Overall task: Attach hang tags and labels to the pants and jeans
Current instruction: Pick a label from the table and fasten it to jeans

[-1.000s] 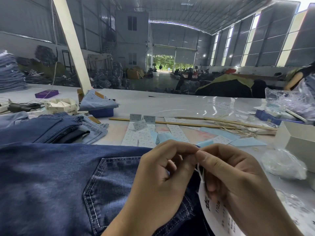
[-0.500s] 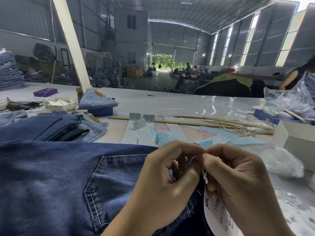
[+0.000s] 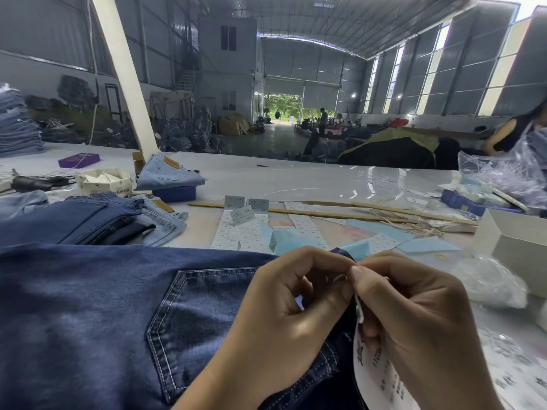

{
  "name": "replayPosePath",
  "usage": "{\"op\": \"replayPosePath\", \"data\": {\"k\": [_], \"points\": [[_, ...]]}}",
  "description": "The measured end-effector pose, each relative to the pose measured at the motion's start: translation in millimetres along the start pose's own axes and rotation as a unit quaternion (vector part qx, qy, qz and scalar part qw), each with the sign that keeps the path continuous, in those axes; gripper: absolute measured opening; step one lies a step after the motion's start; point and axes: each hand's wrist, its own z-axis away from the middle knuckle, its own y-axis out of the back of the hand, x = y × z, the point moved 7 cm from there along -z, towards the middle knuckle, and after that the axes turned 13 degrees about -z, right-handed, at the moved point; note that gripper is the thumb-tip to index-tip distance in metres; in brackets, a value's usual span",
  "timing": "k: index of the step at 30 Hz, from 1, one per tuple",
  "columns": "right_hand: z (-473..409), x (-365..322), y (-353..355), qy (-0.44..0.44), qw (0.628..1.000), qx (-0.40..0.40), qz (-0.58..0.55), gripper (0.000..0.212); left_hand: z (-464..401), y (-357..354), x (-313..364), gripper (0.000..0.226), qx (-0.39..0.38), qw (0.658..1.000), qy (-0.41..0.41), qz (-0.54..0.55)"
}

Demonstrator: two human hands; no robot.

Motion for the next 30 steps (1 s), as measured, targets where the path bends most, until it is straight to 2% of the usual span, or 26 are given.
{"op": "replayPosePath", "data": {"k": [9, 12, 17, 20, 23, 26, 30], "points": [[0.3, 0.6, 1.5, -0.020, 1.000, -0.011, 0.007, 0.013, 1.6, 0.0, -0.9, 0.012, -0.009, 1.000, 0.000, 0.011], [-1.0, -2.6, 4.4, -0.031, 0.999, -0.029, 0.007, 0.033, 0.0, -0.6, -0.3, 0.011, 0.001, 1.000, -0.006, 0.001], [-3.7, -22.9, 14.6, 0.034, 0.992, 0.021, 0.122, 0.035, -0.1, 3.4, -16.3, 0.010, 0.019, 0.996, 0.086, -0.033], [-2.8, -33.8, 14.6, 0.055, 0.982, 0.020, 0.179, 0.029, -1.2, -3.7, -17.5, 0.012, -0.027, 0.992, 0.114, -0.046], [-2.0, -40.9, 16.2, 0.066, 0.972, 0.023, 0.225, 0.028, -0.5, -14.9, -10.6, 0.014, -0.083, 0.989, 0.105, -0.060], [-1.6, -46.7, 19.3, 0.084, 0.967, 0.021, 0.240, 0.024, 1.6, -20.4, -3.4, 0.010, -0.126, 0.981, 0.082, -0.122], [-2.9, -40.9, 13.3, 0.042, 0.953, -0.061, 0.295, 0.020, 7.1, -34.0, 4.7, 0.029, -0.216, 0.956, 0.028, -0.194]]}}
